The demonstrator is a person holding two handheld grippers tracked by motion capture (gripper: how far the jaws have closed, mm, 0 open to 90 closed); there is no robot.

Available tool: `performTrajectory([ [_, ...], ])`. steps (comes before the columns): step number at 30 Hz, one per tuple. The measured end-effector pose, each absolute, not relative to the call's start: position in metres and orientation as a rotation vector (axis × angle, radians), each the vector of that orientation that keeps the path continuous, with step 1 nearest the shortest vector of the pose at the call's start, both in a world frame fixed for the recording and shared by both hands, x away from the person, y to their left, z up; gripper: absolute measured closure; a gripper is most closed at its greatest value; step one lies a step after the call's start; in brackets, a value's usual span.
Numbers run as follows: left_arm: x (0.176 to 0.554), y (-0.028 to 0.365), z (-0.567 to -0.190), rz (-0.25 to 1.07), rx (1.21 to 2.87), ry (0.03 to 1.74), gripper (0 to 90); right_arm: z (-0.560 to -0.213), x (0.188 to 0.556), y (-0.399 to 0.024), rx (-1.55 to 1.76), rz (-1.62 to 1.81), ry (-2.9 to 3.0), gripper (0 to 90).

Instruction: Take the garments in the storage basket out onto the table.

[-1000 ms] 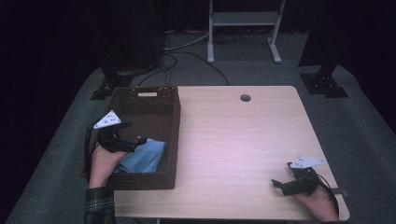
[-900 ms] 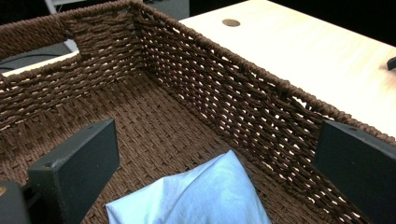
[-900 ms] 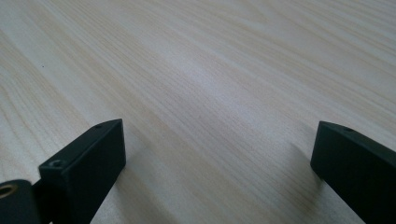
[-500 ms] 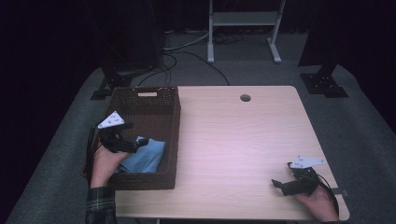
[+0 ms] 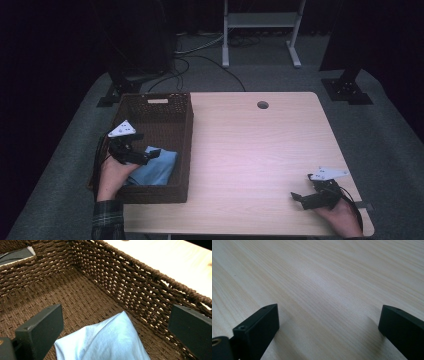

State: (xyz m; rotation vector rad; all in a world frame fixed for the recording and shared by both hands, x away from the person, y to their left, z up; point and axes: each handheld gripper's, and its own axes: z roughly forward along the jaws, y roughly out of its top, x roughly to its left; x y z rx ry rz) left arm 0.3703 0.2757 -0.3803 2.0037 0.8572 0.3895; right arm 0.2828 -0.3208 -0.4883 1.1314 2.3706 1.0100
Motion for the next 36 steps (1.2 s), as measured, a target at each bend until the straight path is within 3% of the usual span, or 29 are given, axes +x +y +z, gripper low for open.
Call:
performTrajectory([
  [36, 0.3757, 0.2676, -0.3900, 0.333, 2.139, 0.916, 0.0, -0.4883, 0.2828, -0.3209, 1.132, 1.010, 2.370, 2.1],
])
